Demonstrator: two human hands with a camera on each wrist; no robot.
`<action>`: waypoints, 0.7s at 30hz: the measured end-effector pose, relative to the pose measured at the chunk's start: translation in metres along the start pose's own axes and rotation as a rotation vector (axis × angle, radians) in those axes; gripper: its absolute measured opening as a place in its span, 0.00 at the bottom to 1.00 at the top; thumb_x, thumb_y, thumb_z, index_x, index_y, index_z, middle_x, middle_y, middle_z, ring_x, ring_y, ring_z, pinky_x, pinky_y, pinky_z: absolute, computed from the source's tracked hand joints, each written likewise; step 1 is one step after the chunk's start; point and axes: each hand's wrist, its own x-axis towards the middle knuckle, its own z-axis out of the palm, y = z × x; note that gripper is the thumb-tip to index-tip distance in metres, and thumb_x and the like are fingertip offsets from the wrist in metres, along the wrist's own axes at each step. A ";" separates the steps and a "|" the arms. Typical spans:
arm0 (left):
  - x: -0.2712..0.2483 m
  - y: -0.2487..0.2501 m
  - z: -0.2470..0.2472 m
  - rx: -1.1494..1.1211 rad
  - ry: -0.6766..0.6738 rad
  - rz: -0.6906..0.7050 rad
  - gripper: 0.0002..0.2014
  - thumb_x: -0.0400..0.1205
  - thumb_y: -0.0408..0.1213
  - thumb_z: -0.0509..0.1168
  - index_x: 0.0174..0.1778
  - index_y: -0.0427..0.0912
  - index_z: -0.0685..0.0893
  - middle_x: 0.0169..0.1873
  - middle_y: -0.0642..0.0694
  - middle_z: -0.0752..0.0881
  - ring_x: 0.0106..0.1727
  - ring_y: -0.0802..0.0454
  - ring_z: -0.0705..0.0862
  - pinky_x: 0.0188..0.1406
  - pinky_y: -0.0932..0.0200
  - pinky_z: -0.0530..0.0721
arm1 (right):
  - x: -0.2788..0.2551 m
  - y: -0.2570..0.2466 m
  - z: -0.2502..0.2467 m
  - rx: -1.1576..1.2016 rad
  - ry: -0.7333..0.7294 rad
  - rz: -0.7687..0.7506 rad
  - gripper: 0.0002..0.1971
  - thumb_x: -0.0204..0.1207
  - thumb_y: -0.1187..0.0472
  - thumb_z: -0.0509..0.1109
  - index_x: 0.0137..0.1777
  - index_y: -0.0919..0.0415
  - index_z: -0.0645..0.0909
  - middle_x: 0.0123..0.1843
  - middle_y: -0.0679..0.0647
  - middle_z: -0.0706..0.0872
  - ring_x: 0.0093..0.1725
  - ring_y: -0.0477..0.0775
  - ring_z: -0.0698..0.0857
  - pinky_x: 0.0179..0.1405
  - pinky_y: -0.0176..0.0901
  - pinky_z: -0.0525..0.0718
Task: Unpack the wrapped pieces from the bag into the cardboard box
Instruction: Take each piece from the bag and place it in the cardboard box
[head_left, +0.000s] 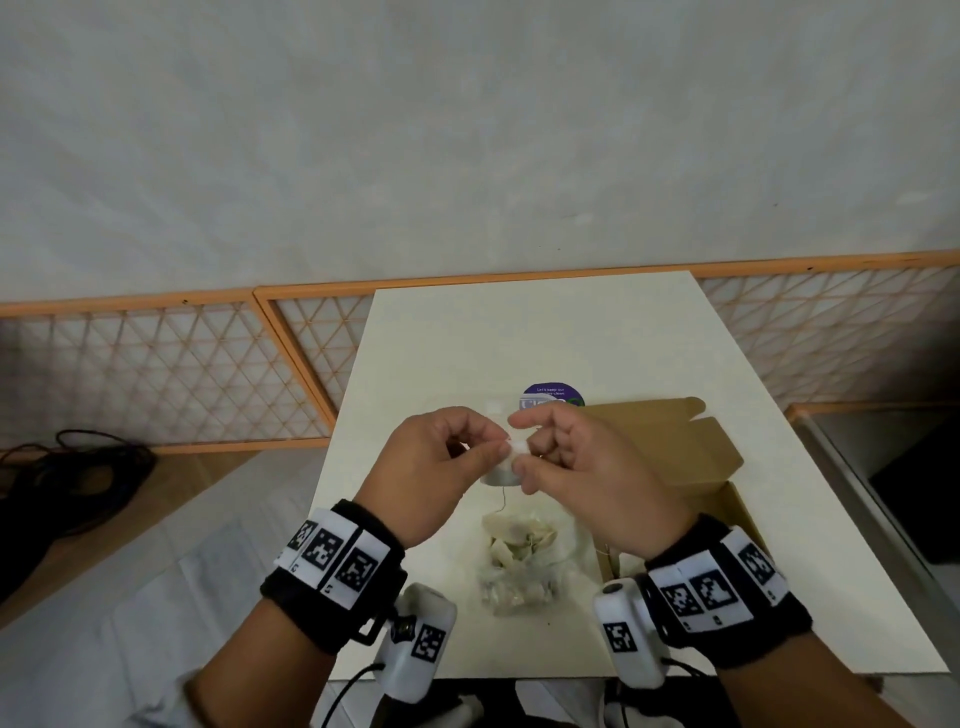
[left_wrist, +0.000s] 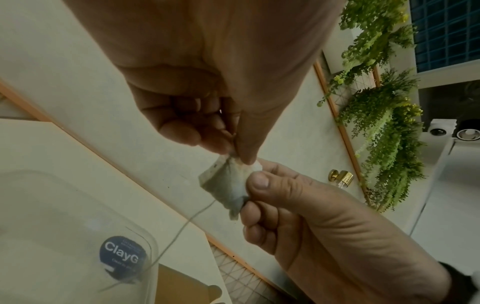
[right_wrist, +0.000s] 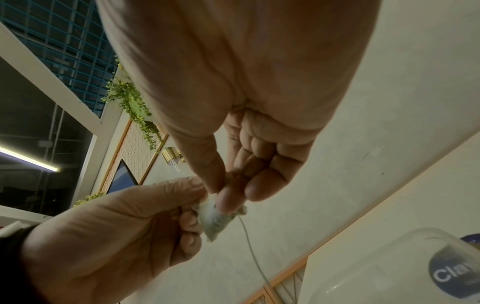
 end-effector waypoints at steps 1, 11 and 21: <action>0.000 0.001 0.000 0.004 -0.009 -0.001 0.03 0.83 0.37 0.75 0.44 0.48 0.92 0.33 0.54 0.89 0.29 0.58 0.76 0.31 0.68 0.76 | 0.001 -0.001 -0.001 0.001 -0.003 0.004 0.16 0.82 0.67 0.77 0.66 0.53 0.84 0.38 0.47 0.88 0.42 0.52 0.93 0.52 0.51 0.92; 0.000 0.002 0.008 0.034 0.053 0.004 0.03 0.85 0.38 0.71 0.46 0.49 0.87 0.52 0.50 0.89 0.51 0.54 0.87 0.47 0.62 0.82 | 0.012 0.013 -0.012 -0.249 -0.088 0.042 0.13 0.79 0.47 0.80 0.38 0.51 0.86 0.31 0.42 0.85 0.30 0.39 0.80 0.35 0.40 0.77; -0.015 -0.018 0.001 -0.005 0.072 -0.040 0.04 0.88 0.37 0.67 0.47 0.45 0.84 0.42 0.41 0.90 0.39 0.53 0.82 0.39 0.62 0.80 | 0.021 0.078 0.010 -0.785 -0.365 0.248 0.11 0.85 0.55 0.70 0.63 0.48 0.91 0.59 0.45 0.91 0.55 0.46 0.87 0.52 0.35 0.77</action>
